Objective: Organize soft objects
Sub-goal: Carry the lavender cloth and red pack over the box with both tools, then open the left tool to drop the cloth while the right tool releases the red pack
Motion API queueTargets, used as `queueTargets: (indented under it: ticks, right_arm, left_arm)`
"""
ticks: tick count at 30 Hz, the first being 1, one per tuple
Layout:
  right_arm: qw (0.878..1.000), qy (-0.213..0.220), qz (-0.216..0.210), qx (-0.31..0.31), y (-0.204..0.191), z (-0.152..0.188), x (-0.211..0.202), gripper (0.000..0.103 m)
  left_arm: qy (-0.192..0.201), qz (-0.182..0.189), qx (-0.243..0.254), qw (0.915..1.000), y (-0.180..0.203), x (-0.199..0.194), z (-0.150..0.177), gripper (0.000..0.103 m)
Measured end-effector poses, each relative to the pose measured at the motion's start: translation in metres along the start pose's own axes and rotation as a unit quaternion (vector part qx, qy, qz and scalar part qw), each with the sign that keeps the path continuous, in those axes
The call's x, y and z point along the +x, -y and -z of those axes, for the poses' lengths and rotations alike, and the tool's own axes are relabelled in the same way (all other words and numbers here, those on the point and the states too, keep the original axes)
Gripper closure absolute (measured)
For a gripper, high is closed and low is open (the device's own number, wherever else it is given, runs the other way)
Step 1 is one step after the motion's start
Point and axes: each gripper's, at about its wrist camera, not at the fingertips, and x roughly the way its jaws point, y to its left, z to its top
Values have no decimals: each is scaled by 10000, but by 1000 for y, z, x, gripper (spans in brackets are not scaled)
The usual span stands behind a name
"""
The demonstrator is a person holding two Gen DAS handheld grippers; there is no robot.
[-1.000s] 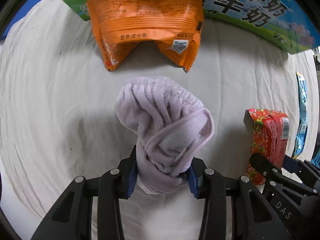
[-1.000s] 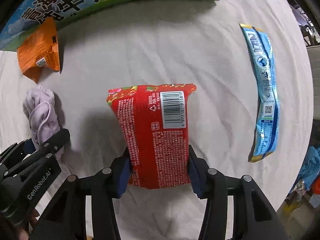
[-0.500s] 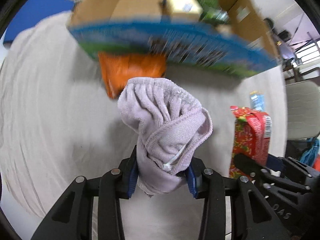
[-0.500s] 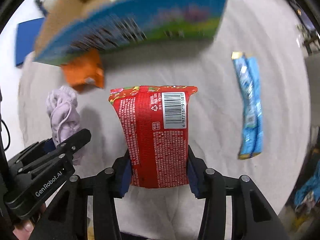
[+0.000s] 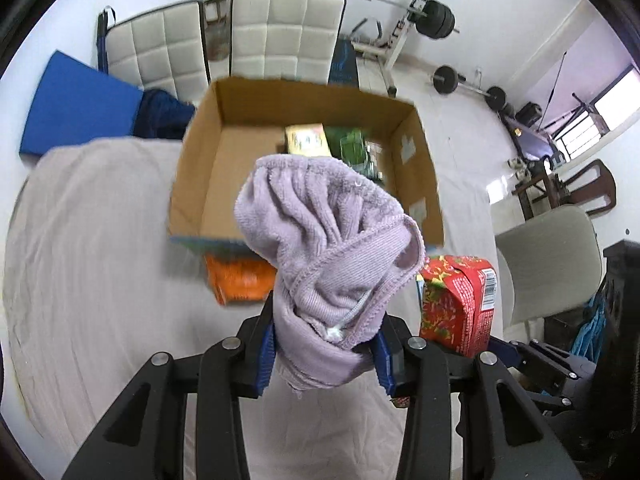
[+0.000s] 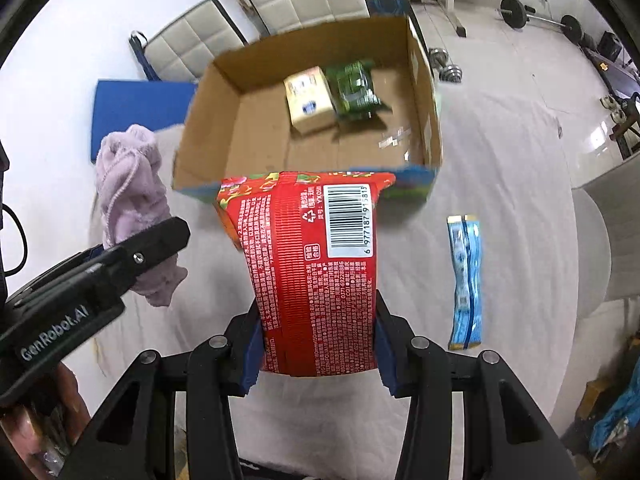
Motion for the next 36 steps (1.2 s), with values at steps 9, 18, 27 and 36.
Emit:
queueTargets:
  ticks: [9,18,27,36]
  right_arm:
    - [9994,322,37,120,-1,-73,-2,54]
    - [9979,-225,577,213,20,-160,88,54]
    - [9919,-1011,716,293,33,-178,176,54]
    - [9854,-1419,929,175,33,-174,211,54]
  left_arm:
    - [48,-153,49,9999,-22,28,-75,66]
    - [-939,-292,-395,9944,-75,125,-142,66]
    - [-1680,-365,-472,9840,-90,218,-193,65]
    - [-2028,-642,-314,9766,-101,264,-215,65]
